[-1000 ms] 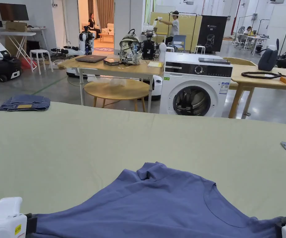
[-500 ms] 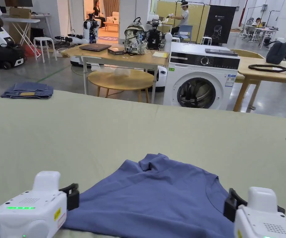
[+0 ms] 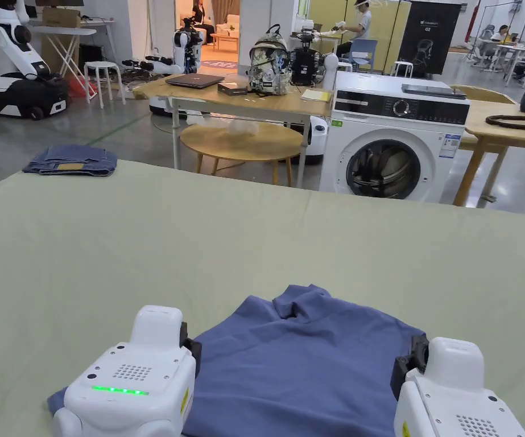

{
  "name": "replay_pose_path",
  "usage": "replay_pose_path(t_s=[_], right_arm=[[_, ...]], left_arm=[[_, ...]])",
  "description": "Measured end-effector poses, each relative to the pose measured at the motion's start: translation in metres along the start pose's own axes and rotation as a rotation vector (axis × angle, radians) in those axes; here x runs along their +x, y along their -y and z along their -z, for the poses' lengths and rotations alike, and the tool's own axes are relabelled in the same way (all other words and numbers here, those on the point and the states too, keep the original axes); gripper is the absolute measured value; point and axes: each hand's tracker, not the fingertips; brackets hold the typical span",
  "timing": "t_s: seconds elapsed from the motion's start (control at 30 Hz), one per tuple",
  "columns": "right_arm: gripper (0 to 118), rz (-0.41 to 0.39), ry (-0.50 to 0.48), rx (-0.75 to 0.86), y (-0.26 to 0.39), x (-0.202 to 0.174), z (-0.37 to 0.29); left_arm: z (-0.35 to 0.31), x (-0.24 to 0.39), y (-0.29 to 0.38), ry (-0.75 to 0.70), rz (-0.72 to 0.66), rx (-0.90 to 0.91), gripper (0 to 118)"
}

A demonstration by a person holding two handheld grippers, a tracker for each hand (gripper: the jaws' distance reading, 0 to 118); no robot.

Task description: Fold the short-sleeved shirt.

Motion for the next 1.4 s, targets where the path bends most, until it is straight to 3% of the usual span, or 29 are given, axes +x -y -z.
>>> replay_pose_path(t_s=[0.27, 0.43, 0.57, 0.67, 0.7, 0.73, 0.97, 1.17, 1.3, 1.37, 1.4], right_arm=[[0, -0.043, -0.044, -0.08, 0.009, -0.007, 0.025], [0, -0.064, -0.049, -0.137, 0.019, -0.011, 0.042], [0, -0.07, -0.047, -0.186, 0.028, -0.014, 0.054], [0, -0.082, -0.047, -0.214, 0.033, -0.018, 0.06], [0, -0.085, -0.046, -0.219, 0.034, -0.018, 0.061], [0, -0.088, -0.045, -0.224, 0.035, -0.019, 0.061], [0, -0.091, -0.044, -0.26, 0.042, -0.021, 0.065], [0, -0.089, -0.039, -0.278, 0.045, -0.02, 0.064], [0, -0.096, -0.036, -0.287, 0.05, -0.02, 0.065], [0, -0.099, -0.037, -0.295, 0.054, -0.021, 0.066], [0, -0.1, -0.037, -0.301, 0.056, -0.021, 0.067]], left_arm=[[0.026, -0.083, 0.016, -0.046, -0.119, -0.186, 0], [0.041, -0.15, 0.014, 0.009, -0.268, -0.37, 0], [0.054, -0.196, 0.016, -0.001, -0.383, -0.415, 1], [0.061, -0.213, 0.01, -0.044, -0.403, -0.459, 64], [0.065, -0.216, 0.009, -0.051, -0.405, -0.476, 78], [0.069, -0.219, 0.009, -0.047, -0.409, -0.494, 78], [0.092, -0.204, 0.026, -0.113, -0.403, -0.666, 78], [0.103, -0.192, 0.042, -0.221, -0.342, -0.679, 65], [0.11, -0.174, 0.043, -0.254, -0.226, -0.68, 47], [0.112, -0.165, 0.041, -0.246, -0.178, -0.682, 32], [0.113, -0.16, 0.04, -0.232, -0.153, -0.683, 18]])
